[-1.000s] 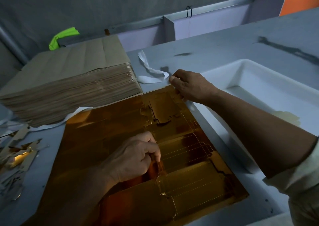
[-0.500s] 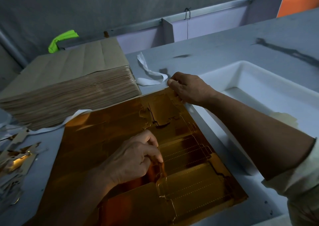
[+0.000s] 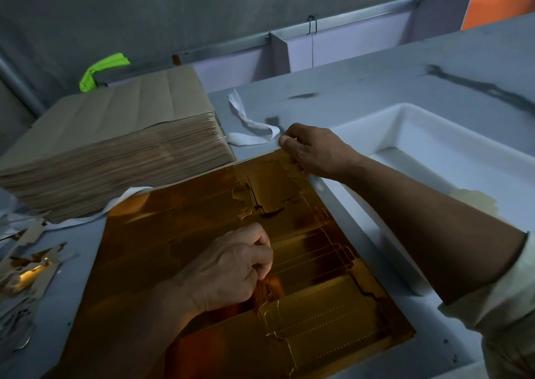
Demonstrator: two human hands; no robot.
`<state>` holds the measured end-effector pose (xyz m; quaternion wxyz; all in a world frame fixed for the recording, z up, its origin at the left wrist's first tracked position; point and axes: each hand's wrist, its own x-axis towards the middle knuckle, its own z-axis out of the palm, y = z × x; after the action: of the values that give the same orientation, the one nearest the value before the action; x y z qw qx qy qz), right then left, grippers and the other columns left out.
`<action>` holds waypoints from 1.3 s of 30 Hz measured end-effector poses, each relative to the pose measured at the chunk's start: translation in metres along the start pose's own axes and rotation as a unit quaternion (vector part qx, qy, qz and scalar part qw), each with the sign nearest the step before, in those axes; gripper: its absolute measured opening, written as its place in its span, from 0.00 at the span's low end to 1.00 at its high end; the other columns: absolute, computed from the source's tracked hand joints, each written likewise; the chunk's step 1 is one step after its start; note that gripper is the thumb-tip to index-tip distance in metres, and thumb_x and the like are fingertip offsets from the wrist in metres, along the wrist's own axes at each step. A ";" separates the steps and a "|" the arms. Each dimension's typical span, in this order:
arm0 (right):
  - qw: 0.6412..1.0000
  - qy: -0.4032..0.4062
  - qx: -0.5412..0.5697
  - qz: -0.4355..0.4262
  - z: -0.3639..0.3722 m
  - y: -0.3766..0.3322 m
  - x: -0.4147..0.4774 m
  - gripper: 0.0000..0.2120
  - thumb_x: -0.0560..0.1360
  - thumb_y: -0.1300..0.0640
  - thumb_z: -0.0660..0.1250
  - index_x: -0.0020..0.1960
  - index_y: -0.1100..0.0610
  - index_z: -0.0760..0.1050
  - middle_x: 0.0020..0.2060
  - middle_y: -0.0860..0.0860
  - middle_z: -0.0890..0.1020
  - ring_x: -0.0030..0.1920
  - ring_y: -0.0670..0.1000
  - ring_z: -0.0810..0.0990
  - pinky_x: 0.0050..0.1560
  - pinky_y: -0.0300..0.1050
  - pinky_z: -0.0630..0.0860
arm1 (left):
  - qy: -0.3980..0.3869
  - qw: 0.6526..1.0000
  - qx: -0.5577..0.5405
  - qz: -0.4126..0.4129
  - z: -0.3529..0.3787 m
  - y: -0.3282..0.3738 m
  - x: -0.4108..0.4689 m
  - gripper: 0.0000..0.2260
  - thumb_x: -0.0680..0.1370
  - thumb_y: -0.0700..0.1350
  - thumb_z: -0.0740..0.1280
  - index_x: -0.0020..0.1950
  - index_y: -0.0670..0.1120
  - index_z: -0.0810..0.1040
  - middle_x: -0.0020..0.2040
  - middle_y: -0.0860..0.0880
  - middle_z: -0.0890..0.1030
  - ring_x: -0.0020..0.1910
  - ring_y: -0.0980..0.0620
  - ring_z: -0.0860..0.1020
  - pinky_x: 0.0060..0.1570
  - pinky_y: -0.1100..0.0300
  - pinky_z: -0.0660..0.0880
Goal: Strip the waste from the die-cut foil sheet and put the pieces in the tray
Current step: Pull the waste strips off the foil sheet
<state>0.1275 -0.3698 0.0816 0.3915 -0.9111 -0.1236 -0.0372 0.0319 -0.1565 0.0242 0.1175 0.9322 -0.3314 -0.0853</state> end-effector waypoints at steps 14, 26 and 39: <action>1.000 0.002 -0.013 -0.013 0.001 0.001 0.001 0.18 0.83 0.47 0.55 0.61 0.58 0.73 0.48 0.57 0.81 0.48 0.56 0.80 0.54 0.56 0.79 | 0.004 1.000 -0.011 0.015 -0.006 -0.006 -0.002 0.12 0.76 0.37 0.58 0.40 0.54 0.70 0.41 0.59 0.71 0.42 0.61 0.71 0.43 0.67 0.71; 0.999 0.006 -0.022 -0.027 0.001 0.003 0.001 0.17 0.84 0.47 0.55 0.60 0.58 0.74 0.48 0.57 0.81 0.47 0.56 0.80 0.52 0.54 0.79 | 0.094 0.992 -0.059 0.065 -0.012 -0.008 -0.009 0.12 0.73 0.36 0.54 0.38 0.52 0.68 0.34 0.58 0.70 0.33 0.56 0.72 0.31 0.67 0.69; 0.999 -0.005 -0.026 -0.037 0.001 0.004 0.001 0.15 0.83 0.47 0.56 0.59 0.57 0.74 0.49 0.57 0.81 0.47 0.55 0.80 0.52 0.54 0.79 | 0.193 0.976 -0.066 0.076 -0.040 -0.010 -0.015 0.09 0.73 0.40 0.54 0.36 0.50 0.69 0.32 0.57 0.69 0.31 0.55 0.70 0.28 0.65 0.66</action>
<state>0.1298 -0.3715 0.0777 0.3658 -0.9157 -0.1584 -0.0509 0.0360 -0.1334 0.0613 0.2470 0.8933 -0.3660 0.0837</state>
